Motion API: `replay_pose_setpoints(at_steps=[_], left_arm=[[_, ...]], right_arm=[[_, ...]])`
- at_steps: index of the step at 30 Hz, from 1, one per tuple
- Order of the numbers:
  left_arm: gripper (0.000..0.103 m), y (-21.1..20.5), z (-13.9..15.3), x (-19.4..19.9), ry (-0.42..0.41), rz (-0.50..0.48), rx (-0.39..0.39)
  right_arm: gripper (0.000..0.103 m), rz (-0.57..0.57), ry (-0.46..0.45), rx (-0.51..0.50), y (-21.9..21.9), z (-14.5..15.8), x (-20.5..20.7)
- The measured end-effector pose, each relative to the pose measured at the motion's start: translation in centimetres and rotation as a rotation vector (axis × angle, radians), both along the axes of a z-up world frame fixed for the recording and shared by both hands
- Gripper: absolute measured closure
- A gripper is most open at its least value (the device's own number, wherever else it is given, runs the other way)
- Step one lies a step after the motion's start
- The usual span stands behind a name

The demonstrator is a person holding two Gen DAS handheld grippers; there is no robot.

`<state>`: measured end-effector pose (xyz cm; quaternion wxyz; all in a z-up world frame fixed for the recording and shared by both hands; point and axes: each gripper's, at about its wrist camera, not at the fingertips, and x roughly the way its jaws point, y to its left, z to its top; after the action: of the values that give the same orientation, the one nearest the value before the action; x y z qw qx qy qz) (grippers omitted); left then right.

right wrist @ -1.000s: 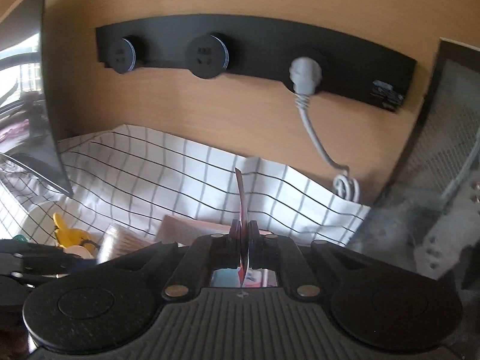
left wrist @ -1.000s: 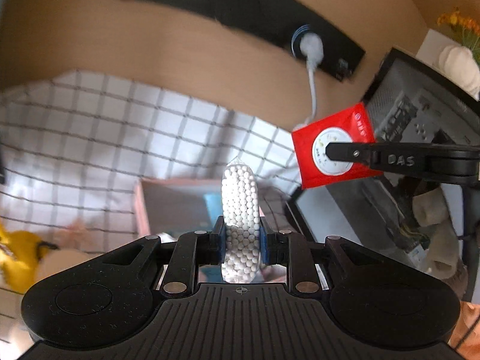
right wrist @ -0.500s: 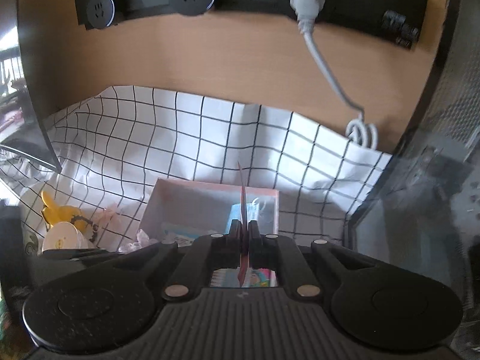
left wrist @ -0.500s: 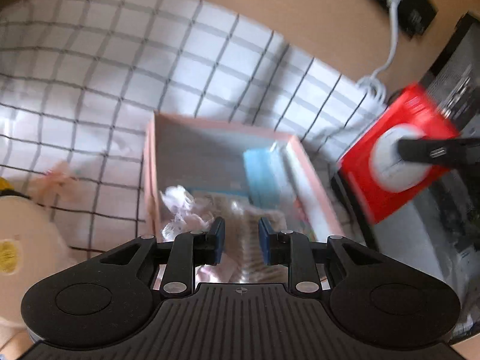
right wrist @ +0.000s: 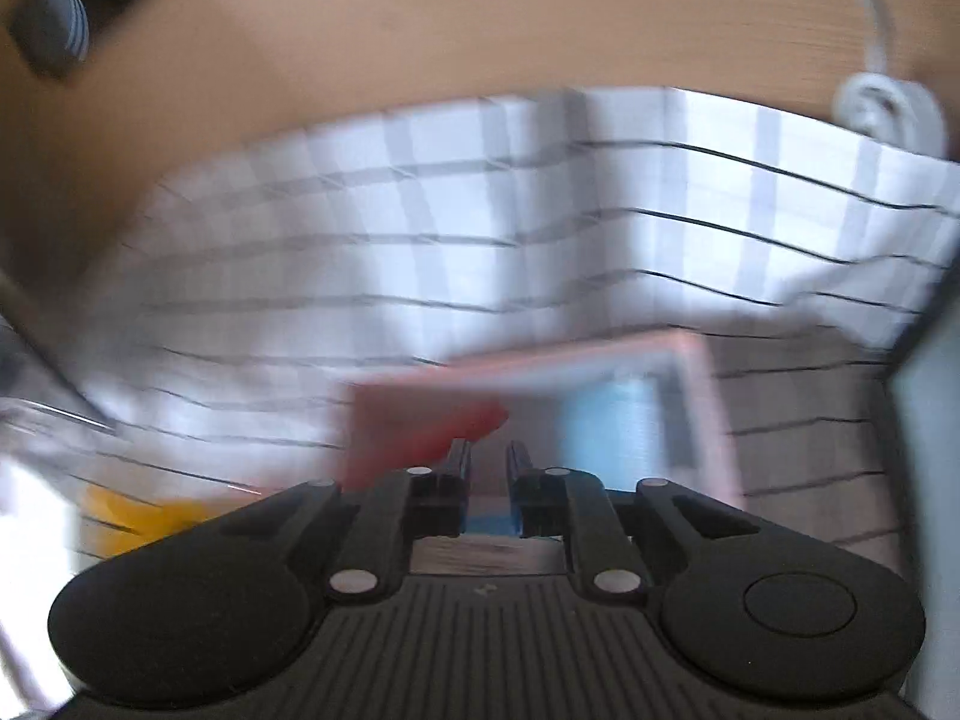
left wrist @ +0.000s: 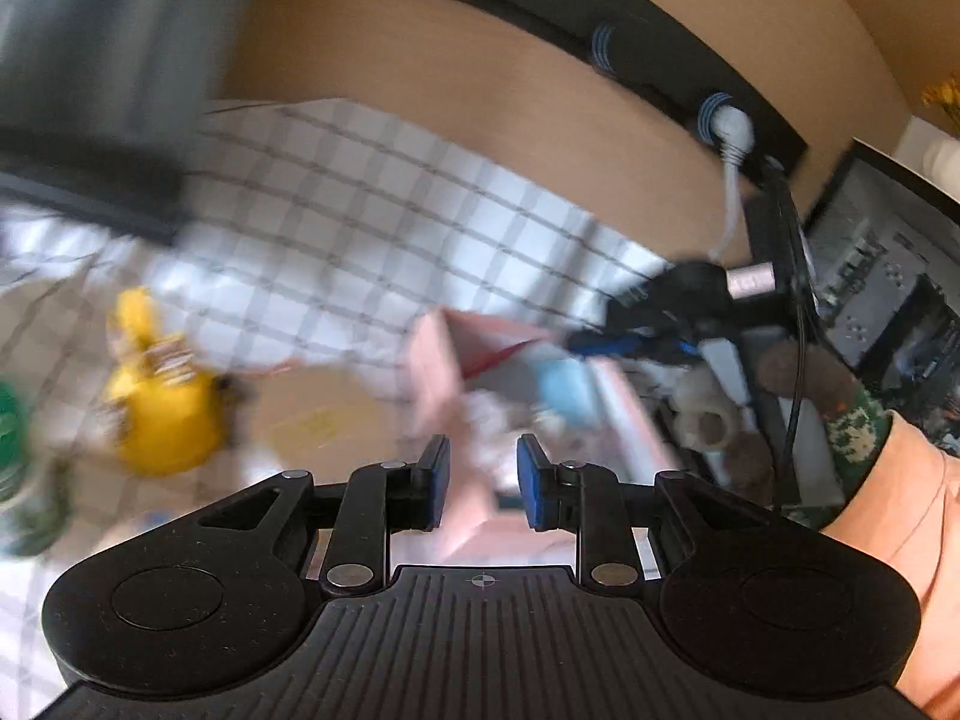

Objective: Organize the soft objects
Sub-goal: 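Open both tools to drop the swab pack and red packet into the box, then move the left tool to the yellow rubber duck and grasp it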

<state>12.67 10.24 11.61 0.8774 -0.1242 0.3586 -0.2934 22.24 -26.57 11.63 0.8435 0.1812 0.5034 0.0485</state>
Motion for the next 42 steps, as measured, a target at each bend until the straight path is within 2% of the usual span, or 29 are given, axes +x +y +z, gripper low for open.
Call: replay_pose_setpoints(at_steps=[4, 7, 9, 14, 17, 21, 25, 27, 29, 33, 38, 40, 42], left_arm=[[0.076, 5.0, -2.0, -0.9, 0.029, 0.112, 0.087], [0.076, 8.1, -3.1, -1.2, 0.063, 0.185, 0.155], [0.076, 10.1, -3.0, -1.3, 0.055, 0.198, 0.185], [0.076, 13.9, 1.8, -0.7, -0.092, 0.248, 0.217], [0.076, 15.5, 5.1, -0.4, -0.169, 0.279, 0.233], [0.076, 16.5, 7.8, 0.5, -0.172, 0.284, 0.252], [0.076, 16.5, 8.1, 2.1, -0.105, 0.264, 0.181], [0.076, 15.9, 7.2, 3.3, -0.031, 0.255, 0.125], [0.076, 14.9, 5.6, 4.6, 0.048, 0.245, 0.092], [0.076, 12.4, 1.7, 7.7, 0.183, 0.266, 0.073], [0.076, 10.4, -1.3, 12.0, 0.335, 0.35, 0.053], [0.076, 9.2, -1.9, 13.6, 0.361, 0.362, 0.09], [0.076, 7.9, -2.3, 14.9, 0.357, 0.368, 0.16]], right_arm=[[0.076, -0.031, 0.007, -0.046, -0.8, 0.5, -1.9], [0.07, -0.016, -0.041, -0.068, 0.0, 2.8, -3.2], [0.06, 0.015, -0.101, -0.079, 1.6, 5.2, -4.0], [0.045, 0.107, -0.27, -0.013, 7.2, 11.6, -6.2], [0.043, 0.186, -0.353, 0.02, 11.0, 15.5, -6.6], [0.042, 0.278, -0.386, 0.062, 15.1, 19.1, -6.2], [0.038, 0.314, -0.406, 0.066, 16.7, 20.7, -5.5], [0.033, 0.336, -0.42, 0.044, 16.6, 20.5, -5.2], [0.032, 0.357, -0.421, 0.008, 16.4, 19.7, -4.6], [0.032, 0.395, -0.39, -0.053, 16.1, 17.3, -3.6], [0.032, 0.401, -0.313, -0.05, 14.9, 12.6, -0.8], [0.032, 0.386, -0.28, -0.037, 14.3, 10.7, 0.1], [0.032, 0.364, -0.252, -0.017, 13.6, 8.8, 0.6]])
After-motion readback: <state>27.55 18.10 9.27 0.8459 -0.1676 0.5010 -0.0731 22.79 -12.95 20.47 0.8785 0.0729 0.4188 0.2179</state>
